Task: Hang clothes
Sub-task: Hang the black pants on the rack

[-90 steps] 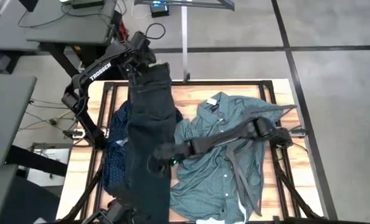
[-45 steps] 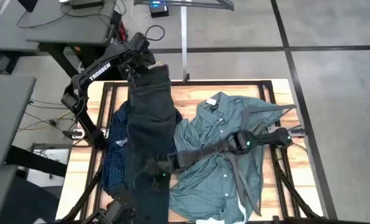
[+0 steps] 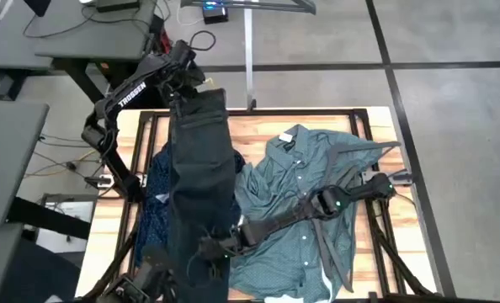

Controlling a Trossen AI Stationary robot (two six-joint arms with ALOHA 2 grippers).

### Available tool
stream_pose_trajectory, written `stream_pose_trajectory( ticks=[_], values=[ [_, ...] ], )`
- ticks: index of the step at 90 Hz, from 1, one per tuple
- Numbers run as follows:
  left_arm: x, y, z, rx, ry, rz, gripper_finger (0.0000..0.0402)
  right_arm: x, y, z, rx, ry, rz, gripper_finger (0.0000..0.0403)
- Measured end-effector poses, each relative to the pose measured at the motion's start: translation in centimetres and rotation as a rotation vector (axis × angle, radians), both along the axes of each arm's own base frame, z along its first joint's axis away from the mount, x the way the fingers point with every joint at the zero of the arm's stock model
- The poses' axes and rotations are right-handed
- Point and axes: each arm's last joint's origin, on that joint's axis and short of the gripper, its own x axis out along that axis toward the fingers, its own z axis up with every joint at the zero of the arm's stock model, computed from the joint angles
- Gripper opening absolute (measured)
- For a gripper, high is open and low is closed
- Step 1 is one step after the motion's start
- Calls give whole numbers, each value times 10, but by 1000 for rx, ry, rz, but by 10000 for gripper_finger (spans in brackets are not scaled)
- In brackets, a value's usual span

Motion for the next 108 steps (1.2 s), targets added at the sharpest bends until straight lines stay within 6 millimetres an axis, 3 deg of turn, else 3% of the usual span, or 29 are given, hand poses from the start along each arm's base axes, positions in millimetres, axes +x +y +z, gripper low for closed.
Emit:
stream_pose_trajectory(
  ticks=[24,34,45,58,63,70,83,95,108],
  values=[
    [-5,8,2,42,-22,26,1,-5,21,1,-35,-75,10,172],
    [-7,10,2,45,-18,36,1,-5,17,2,-114,-95,72,172],
    [-7,10,2,51,-8,42,1,-4,-2,31,-197,-102,128,172],
    [-8,9,1,37,0,48,1,4,-37,88,-237,-241,50,172],
    [-8,9,1,35,-4,50,1,9,-49,97,-236,-275,15,172],
    [-8,9,1,29,-5,53,1,13,-60,90,-230,-260,-23,172],
    [-8,9,1,28,-11,50,0,24,-61,51,-168,-240,-63,172],
    [-7,9,2,33,-19,49,0,33,-63,47,-131,-310,-89,172],
    [-6,10,2,40,-25,47,0,37,-66,28,-165,-318,-73,172]
  ],
)
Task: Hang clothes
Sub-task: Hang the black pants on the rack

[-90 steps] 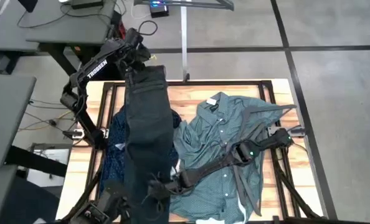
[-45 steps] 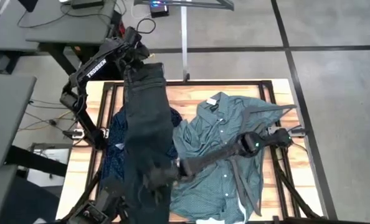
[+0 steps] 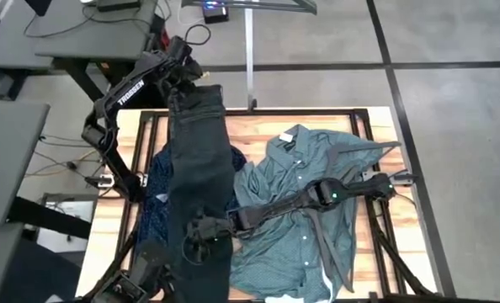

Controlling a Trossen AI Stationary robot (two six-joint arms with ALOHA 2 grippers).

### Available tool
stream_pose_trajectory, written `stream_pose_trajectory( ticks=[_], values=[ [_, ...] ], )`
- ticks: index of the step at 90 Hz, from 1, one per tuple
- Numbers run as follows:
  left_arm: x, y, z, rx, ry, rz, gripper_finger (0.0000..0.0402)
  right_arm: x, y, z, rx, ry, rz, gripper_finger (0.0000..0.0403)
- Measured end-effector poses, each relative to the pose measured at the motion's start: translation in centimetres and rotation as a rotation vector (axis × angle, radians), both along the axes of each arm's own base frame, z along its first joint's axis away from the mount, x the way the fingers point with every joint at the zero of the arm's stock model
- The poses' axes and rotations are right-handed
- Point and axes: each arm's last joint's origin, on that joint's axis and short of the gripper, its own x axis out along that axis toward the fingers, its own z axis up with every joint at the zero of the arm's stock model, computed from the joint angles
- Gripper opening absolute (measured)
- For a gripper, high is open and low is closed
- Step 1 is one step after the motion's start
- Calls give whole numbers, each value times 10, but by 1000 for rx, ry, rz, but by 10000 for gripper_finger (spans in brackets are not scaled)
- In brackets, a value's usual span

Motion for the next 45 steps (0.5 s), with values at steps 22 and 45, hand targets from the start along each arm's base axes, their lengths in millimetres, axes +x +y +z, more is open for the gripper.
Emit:
stream_pose_trajectory(
  ticks=[22,45],
  values=[
    [0,0,0,4,-2,0,0,2,-1,-35,86,77,-34,172],
    [2,3,2,31,-21,-1,0,-9,54,-31,108,37,173,168]
  ],
)
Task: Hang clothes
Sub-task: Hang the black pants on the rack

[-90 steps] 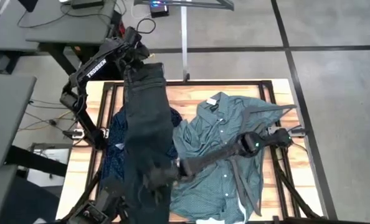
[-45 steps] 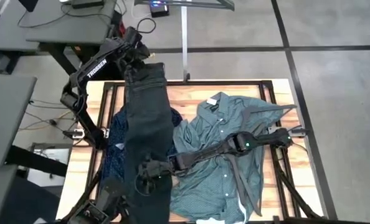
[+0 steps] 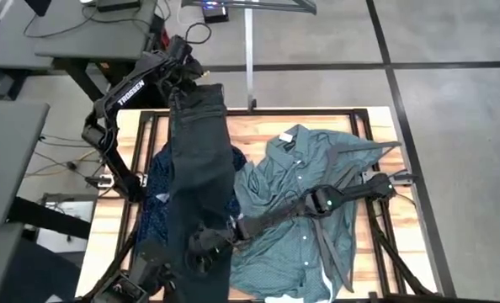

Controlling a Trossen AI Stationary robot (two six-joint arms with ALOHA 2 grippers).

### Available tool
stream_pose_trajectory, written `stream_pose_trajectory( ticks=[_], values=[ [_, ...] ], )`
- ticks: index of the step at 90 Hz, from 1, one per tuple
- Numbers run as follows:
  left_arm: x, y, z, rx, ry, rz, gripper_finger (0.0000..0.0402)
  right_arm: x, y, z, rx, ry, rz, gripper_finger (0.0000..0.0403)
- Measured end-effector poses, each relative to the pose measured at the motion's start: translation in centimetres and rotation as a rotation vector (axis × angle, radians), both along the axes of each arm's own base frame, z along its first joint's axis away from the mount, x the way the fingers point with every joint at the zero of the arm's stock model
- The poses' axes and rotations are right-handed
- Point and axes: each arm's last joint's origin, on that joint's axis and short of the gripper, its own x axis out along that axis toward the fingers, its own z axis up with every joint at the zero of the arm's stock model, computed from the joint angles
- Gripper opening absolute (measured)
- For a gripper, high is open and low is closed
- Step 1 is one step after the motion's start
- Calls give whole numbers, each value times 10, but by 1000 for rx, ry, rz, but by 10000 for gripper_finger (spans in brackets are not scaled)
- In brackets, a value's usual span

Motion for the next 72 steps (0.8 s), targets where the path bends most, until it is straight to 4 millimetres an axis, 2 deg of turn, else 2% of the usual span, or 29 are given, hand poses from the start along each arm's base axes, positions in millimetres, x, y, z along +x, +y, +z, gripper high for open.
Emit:
stream_pose_trajectory(
  ticks=[9,20,31,37,49,55,61,72],
  values=[
    [0,1,0,6,-3,1,0,-7,16,-2,-9,22,29,162],
    [1,1,1,12,-6,2,0,-5,10,-2,-35,3,36,155],
    [0,1,1,7,-9,17,0,-2,2,5,-156,-35,83,151],
    [0,1,0,2,-6,19,0,-1,-3,18,-202,-70,100,151],
    [-1,-1,-1,-13,4,23,0,5,-28,62,-220,-149,28,151],
    [-1,-1,-1,-18,3,28,0,9,-41,71,-229,-179,-28,151],
    [-2,-2,-1,-27,7,30,0,12,-49,66,-250,-169,-29,152],
    [-2,-2,-2,-35,12,28,0,14,-51,33,-292,-108,4,165]
  ],
)
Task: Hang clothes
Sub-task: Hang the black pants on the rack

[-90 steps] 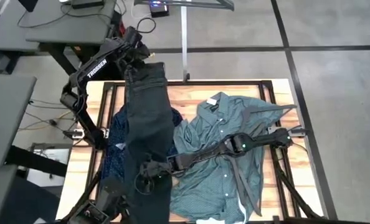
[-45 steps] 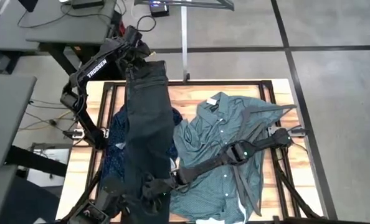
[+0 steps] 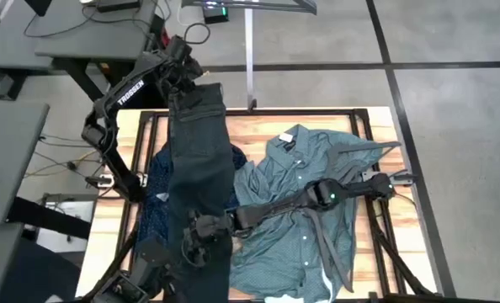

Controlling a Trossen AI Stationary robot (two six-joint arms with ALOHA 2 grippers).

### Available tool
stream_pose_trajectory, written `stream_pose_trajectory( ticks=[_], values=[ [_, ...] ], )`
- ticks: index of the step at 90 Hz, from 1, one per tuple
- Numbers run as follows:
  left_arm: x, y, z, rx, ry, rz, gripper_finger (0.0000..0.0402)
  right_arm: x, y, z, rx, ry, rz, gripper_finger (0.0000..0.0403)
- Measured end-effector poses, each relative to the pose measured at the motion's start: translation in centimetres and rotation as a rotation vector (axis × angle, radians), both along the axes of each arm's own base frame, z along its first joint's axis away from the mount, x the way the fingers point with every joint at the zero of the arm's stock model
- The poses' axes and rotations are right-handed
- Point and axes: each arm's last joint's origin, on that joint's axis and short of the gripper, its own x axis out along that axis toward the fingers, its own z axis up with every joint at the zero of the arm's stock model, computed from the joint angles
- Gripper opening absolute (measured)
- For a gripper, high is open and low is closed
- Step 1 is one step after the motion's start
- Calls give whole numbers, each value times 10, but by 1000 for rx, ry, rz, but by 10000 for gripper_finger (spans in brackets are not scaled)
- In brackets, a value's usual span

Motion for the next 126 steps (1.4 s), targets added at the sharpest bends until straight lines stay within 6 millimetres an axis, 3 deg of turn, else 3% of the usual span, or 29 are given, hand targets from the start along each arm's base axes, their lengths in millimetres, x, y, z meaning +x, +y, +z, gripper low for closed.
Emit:
stream_pose_trajectory(
  ticks=[30,51,66,86,99,116,126],
  values=[
    [0,0,0,4,3,-19,0,2,8,-29,-4,-22,62,220],
    [1,0,1,-1,-23,-32,0,-1,12,-38,-67,-8,163,223],
    [2,1,1,8,-32,-34,0,-2,17,-51,-92,11,179,173],
    [2,1,1,3,-40,-29,0,-3,16,-55,-76,51,167,17],
    [2,1,1,0,-42,-27,0,-1,23,-41,-53,-58,175,7],
    [3,1,1,4,-44,-28,0,-2,45,3,41,-284,207,4],
    [3,2,2,11,-47,-29,0,-3,52,3,89,-342,220,3]
  ],
)
